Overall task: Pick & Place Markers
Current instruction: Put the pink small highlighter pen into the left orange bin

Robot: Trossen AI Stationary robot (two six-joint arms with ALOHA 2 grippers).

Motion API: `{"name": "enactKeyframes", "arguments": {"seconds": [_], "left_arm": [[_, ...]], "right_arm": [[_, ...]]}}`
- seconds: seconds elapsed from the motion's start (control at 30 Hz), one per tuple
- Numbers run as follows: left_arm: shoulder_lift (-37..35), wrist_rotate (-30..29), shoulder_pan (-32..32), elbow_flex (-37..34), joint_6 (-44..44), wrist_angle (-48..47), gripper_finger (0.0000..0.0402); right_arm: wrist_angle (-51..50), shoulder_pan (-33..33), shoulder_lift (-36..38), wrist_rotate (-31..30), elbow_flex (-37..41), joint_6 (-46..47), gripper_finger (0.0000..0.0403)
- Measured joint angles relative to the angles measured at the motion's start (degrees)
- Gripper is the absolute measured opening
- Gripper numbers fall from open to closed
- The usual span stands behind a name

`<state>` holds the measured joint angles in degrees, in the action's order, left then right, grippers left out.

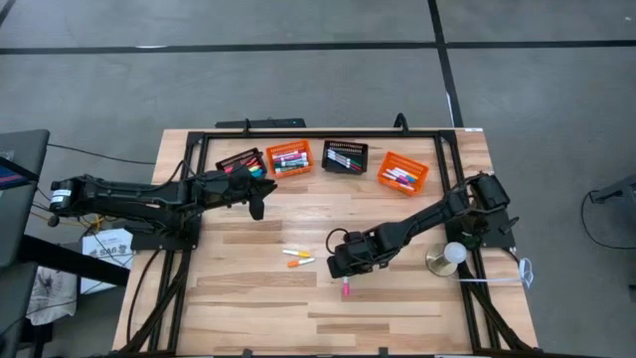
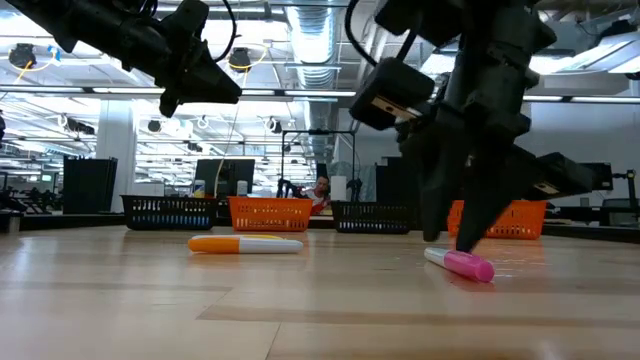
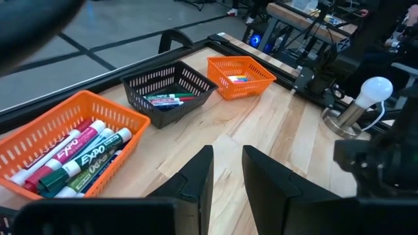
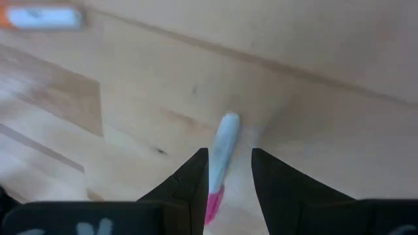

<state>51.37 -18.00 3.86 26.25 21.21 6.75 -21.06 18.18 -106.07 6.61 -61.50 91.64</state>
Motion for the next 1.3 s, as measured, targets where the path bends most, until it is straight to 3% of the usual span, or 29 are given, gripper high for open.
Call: {"name": "enactKeyframes", "arguments": {"seconds": [0.2,0.43,0.6,1.3], "left_arm": [[0.00,0.00,0.00,-0.01,0.00,0.52,0.0081],[0.00,0.00,0.00,0.01,0.00,0.91,0.0081],[0.00,-0.01,0.00,0.01,0.00,1.05,0.0081],[0.00,-0.02,0.00,0.01,0.02,1.28,0.0081]], "right_arm": [[-0.84,-0.02,-5.01,3.33,-3.32,-1.71,0.0107],[-14.24,0.06,-9.19,2.35,-10.36,-5.06,0.0106],[-18.91,-0.16,-8.80,-1.26,-10.54,-8.01,0.0106],[-28.81,-5.34,-8.73,-6.23,-10.35,-23.87,0.0107]]}}
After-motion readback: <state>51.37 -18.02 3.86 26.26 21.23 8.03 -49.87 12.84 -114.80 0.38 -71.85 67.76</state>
